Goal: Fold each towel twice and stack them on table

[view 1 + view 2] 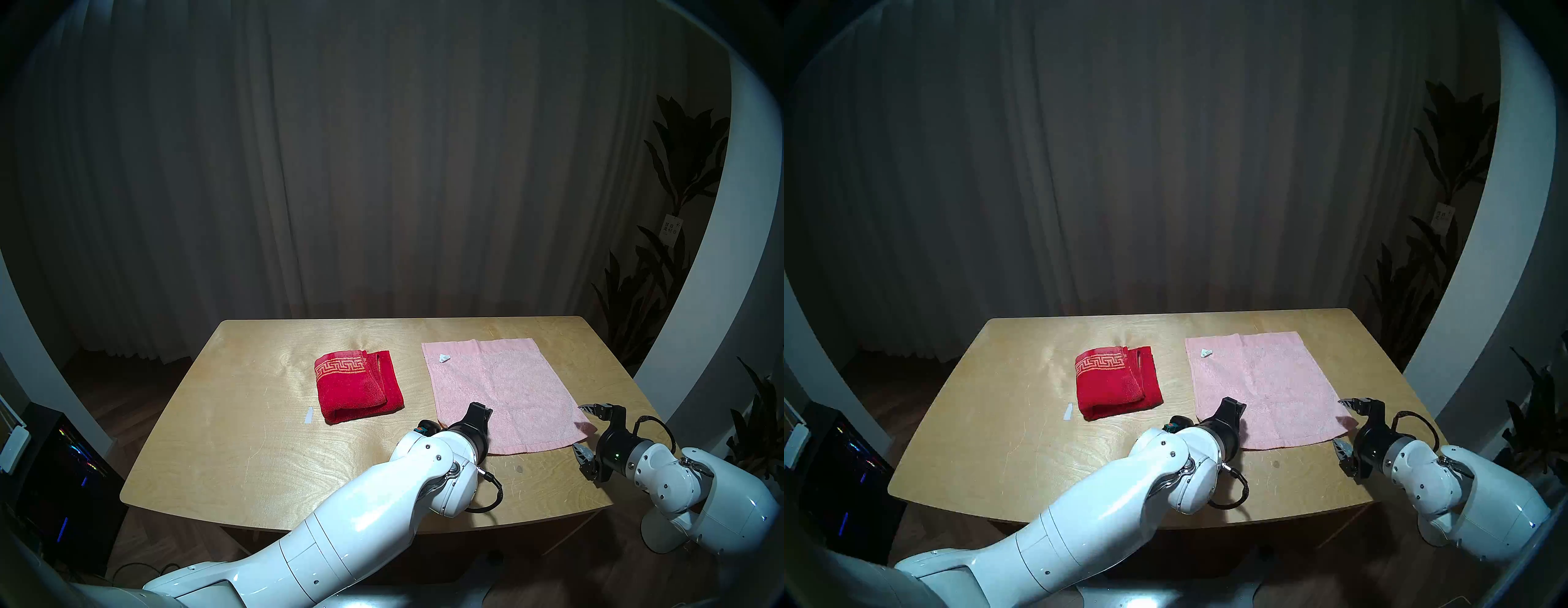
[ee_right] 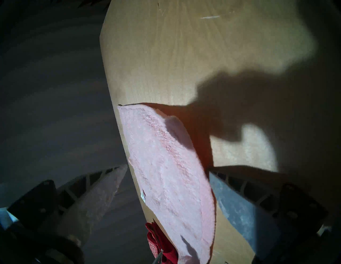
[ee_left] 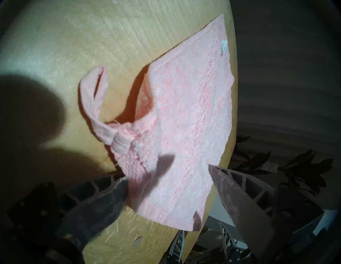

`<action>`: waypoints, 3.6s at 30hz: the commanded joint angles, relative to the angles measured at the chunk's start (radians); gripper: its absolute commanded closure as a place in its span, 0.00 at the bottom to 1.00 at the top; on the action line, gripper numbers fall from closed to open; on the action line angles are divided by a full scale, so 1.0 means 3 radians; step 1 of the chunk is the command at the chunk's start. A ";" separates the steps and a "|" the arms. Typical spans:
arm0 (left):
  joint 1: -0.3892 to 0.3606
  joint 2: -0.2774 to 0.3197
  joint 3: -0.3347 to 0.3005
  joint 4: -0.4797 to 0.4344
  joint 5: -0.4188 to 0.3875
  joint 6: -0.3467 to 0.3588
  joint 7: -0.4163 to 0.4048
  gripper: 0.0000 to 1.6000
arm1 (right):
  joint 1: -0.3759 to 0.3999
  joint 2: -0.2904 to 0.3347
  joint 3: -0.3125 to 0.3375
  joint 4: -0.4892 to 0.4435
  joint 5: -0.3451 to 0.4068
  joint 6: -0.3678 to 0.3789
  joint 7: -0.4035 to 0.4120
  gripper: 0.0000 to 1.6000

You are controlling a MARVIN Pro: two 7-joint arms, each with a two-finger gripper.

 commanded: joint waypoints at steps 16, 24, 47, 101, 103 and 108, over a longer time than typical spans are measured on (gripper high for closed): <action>-0.0042 0.0121 -0.0028 0.0092 -0.0053 0.0103 0.0198 0.65 | 0.0726 -0.0264 -0.0417 0.0306 -0.0195 -0.0024 -0.0311 1.00; -0.0036 0.0238 -0.0015 -0.0141 -0.0028 0.0150 0.0377 1.00 | 0.0437 -0.0088 -0.0144 0.0072 -0.0055 0.0001 -0.0310 1.00; -0.0084 0.0701 -0.0129 -0.0914 -0.0140 0.0484 0.0916 1.00 | -0.0687 0.0168 0.0781 -0.0574 0.0187 0.0111 -0.0419 1.00; -0.0559 0.0598 -0.0296 -0.0832 -0.0610 0.1019 0.1206 1.00 | -0.1223 -0.0241 0.1624 -0.1254 -0.0531 -0.0166 -0.1154 1.00; -0.0598 0.0561 -0.0262 -0.0809 -0.0597 0.1053 0.1232 1.00 | -0.1091 -0.0146 0.1539 -0.1205 -0.0546 -0.0204 -0.1151 1.00; -0.0710 0.0476 -0.0280 -0.0691 -0.0547 0.1079 0.1206 1.00 | -0.0910 0.0028 0.1434 -0.1148 -0.0564 -0.0218 -0.1170 1.00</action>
